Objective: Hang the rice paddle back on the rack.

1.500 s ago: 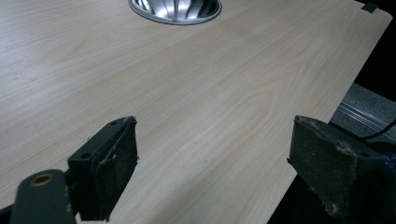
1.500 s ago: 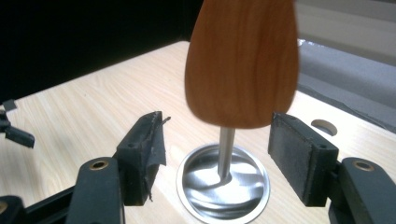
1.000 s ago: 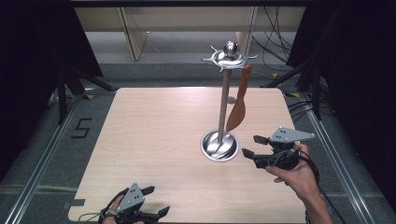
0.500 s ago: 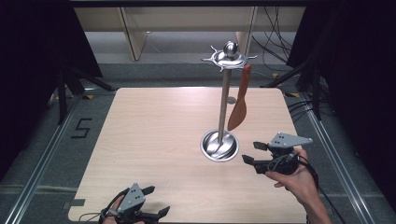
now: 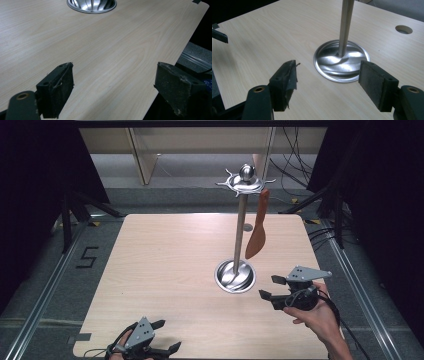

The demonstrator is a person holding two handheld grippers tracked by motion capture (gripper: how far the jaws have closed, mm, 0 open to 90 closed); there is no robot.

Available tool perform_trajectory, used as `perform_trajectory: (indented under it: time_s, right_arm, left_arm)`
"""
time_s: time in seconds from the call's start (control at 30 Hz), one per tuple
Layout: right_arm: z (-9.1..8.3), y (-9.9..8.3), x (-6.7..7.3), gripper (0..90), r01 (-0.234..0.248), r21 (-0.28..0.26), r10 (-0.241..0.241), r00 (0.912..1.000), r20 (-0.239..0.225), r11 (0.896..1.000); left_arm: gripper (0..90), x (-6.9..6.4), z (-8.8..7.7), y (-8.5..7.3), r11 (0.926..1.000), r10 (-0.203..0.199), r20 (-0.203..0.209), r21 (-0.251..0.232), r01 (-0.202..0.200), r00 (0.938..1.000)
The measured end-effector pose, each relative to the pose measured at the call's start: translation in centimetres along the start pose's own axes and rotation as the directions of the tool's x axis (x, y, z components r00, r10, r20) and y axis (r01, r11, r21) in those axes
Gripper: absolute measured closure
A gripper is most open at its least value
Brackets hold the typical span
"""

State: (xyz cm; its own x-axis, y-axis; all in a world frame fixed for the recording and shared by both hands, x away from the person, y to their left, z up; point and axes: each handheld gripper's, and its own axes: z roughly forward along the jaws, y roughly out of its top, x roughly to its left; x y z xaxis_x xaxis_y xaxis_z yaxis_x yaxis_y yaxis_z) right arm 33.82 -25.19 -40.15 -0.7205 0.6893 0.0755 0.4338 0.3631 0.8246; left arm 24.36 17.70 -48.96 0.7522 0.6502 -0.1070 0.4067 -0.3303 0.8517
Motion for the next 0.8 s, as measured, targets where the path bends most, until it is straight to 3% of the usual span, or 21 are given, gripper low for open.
perform_trajectory:
  time_s: [0.07, 0.1, 0.13, 0.17, 0.2, 0.27, 0.37, 0.4, 0.43, 0.53, 0.7, 0.8]
  right_arm:
    - [0.1, -0.1, 0.0, 31.2, 0.005, 0.006, -0.005, 1.0000, -0.001, 1.000]
    - [0.1, -0.2, 0.1, 31.1, -0.006, 0.003, 0.006, 1.0000, 0.000, 1.000]
    - [0.2, -0.3, 0.0, 31.0, 0.004, 0.005, -0.004, 1.0000, 0.000, 1.000]
    - [0.2, -0.3, -0.1, 30.9, 0.020, 0.006, -0.020, 0.9998, -0.002, 1.000]
    - [0.2, -0.5, 0.2, 30.9, -0.013, 0.007, 0.013, 0.9999, -0.003, 1.000]
    - [0.3, -0.6, 0.1, 30.6, 0.005, 0.011, -0.005, 1.0000, -0.007, 1.000]
    - [0.4, -0.9, 0.2, 30.4, 0.001, 0.016, -0.001, 1.0000, -0.005, 1.000]
    - [0.4, -1.0, 0.3, 30.4, -0.011, 0.026, 0.011, 0.9999, -0.009, 1.000]
    - [0.5, -1.1, 0.1, 30.4, 0.009, 0.018, -0.009, 1.0000, 0.001, 1.000]
    - [0.4, -1.3, 0.1, 30.3, -0.009, 0.026, 0.009, 1.0000, 0.000, 1.000]
    - [0.4, -1.7, 0.0, 30.1, -0.023, 0.032, 0.023, 0.9997, 0.004, 0.999]
    - [0.4, -1.9, -0.1, 30.1, -0.011, 0.044, 0.011, 0.9999, 0.000, 0.999]
  left_arm:
    - [14.8, -0.1, 0.1, -0.1, 0.9996, -0.028, -0.004, 0.000, 0.028, 0.9996]
    - [14.8, -0.1, 0.1, 0.0, 0.9999, -0.016, 0.000, 0.002, 0.016, 0.9999]
    - [14.8, 0.2, -0.1, 0.0, 0.9994, 0.027, -0.009, 0.023, -0.027, 0.9996]
    - [14.8, 0.1, -0.1, 0.0, 0.9996, 0.021, -0.010, 0.019, -0.021, 0.9997]
    - [14.9, 0.1, 0.0, 0.0, 0.9999, 0.011, -0.006, 0.009, -0.011, 0.9999]
    - [14.8, -0.1, 0.0, -0.1, 0.9998, -0.015, -0.003, 0.013, 0.015, 0.9999]
    - [14.8, -0.2, 0.0, -0.1, 0.9999, -0.016, -0.002, 0.006, 0.016, 0.9999]
    - [14.8, -0.1, 0.0, 0.0, 1.0000, 0.004, -0.001, 0.006, -0.004, 1.0000]
    - [14.8, 0.0, 0.0, 0.0, 0.9999, 0.013, 0.002, 0.008, -0.013, 0.9999]
    - [14.8, 0.1, 0.0, 0.0, 0.9997, 0.019, 0.001, 0.015, -0.019, 0.9998]
    - [14.8, -0.1, 0.0, -0.1, 0.9998, -0.018, -0.007, 0.011, 0.018, 0.9998]
    - [14.8, 0.0, 0.0, -0.1, 0.9998, 0.016, -0.001, 0.015, -0.016, 0.9999]
